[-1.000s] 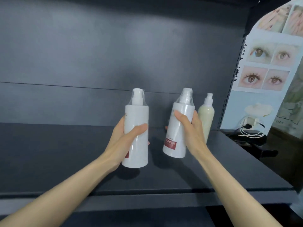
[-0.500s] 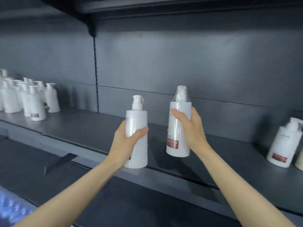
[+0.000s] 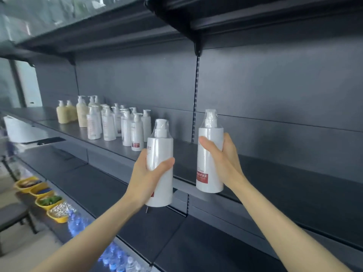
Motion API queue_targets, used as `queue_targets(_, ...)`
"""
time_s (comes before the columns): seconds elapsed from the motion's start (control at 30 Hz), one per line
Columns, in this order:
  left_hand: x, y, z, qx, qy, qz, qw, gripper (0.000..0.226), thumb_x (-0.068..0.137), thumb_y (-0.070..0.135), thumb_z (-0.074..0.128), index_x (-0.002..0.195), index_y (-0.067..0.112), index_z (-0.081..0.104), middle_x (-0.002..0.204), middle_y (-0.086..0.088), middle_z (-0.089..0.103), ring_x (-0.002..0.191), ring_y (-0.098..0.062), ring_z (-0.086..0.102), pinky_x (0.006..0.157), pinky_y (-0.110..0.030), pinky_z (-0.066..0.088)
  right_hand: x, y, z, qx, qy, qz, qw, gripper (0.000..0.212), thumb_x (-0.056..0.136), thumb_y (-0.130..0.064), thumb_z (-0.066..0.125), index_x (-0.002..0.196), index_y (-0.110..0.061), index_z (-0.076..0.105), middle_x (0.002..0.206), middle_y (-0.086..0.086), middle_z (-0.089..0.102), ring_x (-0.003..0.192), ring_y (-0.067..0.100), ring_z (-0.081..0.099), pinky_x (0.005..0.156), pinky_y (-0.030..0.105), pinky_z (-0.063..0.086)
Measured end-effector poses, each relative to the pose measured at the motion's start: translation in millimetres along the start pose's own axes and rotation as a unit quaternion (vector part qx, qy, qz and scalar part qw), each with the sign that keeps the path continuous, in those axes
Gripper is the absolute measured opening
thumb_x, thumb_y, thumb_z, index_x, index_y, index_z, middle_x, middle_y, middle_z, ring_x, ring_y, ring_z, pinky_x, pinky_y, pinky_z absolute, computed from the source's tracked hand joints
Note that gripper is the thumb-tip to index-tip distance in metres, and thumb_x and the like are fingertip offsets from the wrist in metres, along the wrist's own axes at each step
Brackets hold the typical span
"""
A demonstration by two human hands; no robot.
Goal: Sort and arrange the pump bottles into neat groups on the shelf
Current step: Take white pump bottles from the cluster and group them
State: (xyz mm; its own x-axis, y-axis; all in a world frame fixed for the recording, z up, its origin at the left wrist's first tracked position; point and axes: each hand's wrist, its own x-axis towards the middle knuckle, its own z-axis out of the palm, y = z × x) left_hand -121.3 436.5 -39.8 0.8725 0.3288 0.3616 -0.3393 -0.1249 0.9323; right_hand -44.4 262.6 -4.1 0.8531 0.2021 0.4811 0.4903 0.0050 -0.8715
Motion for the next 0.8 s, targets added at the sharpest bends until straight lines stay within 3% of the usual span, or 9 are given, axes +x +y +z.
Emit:
queue_targets(0.1,25,-7,-30,-0.004,0.018,0.013,1.000,0.038,0.067,0.044,0.070,0.100,0.033,0.054,0.092,-0.002,0.066,0.083,-0.025,0.066,0.071,-0.042,0.057,25,10,35,0.010,-0.005,-0.003,1.000,0.033,0.081,-0.044,0.068,0.099,-0.023,0.050,0.089,-0.005,0.061,0.077,0.010,0.063,0.064,0.024,0.046)
queue_targets(0.2,51,-22,-57,-0.002,0.028,0.010,1.000,0.045,0.064,0.047,0.071,0.102,0.032,0.053,0.091,-0.002,0.066,0.082,-0.024,0.067,0.071,-0.042,0.057,51,27,68,0.016,-0.015,0.000,1.000,0.028,0.085,-0.039,0.065,0.102,-0.021,0.050,0.090,-0.005,0.061,0.076,0.008,0.062,0.063,0.021,0.045)
queue_targets(0.33,88,-51,-88,0.008,0.036,-0.005,0.999,0.046,0.067,0.043,0.070,0.105,0.027,0.052,0.092,-0.005,0.066,0.081,-0.024,0.067,0.067,-0.040,0.057,89,57,115,0.024,-0.032,0.002,0.999,0.035,0.079,-0.046,0.066,0.101,-0.024,0.050,0.096,-0.001,0.062,0.084,0.012,0.064,0.068,0.026,0.048)
queue_targets(0.47,133,-60,-115,0.034,0.042,-0.012,0.998,0.048,0.063,0.046,0.069,0.104,0.028,0.052,0.092,0.003,0.065,0.080,-0.014,0.065,0.064,-0.031,0.053,131,72,150,0.021,-0.035,0.018,0.999,0.045,0.069,-0.055,0.065,0.100,-0.026,0.049,0.099,-0.001,0.063,0.089,0.017,0.065,0.078,0.037,0.053)
queue_targets(0.63,191,-73,-152,0.018,0.062,-0.003,0.998,0.045,0.067,0.044,0.069,0.106,0.028,0.052,0.092,0.003,0.067,0.084,-0.018,0.067,0.067,-0.040,0.056,175,88,187,0.004,-0.021,0.011,1.000,0.039,0.072,-0.053,0.064,0.098,-0.029,0.047,0.098,-0.006,0.062,0.088,0.010,0.063,0.071,0.028,0.047)
queue_targets(0.8,232,-100,-178,0.014,0.048,-0.008,0.999,0.045,0.070,0.042,0.071,0.107,0.026,0.051,0.094,0.004,0.067,0.083,-0.012,0.067,0.068,-0.036,0.057,201,110,213,-0.046,0.009,0.020,0.999,0.033,0.082,-0.044,0.067,0.099,-0.029,0.043,0.097,-0.011,0.060,0.088,0.006,0.061,0.070,0.026,0.046)
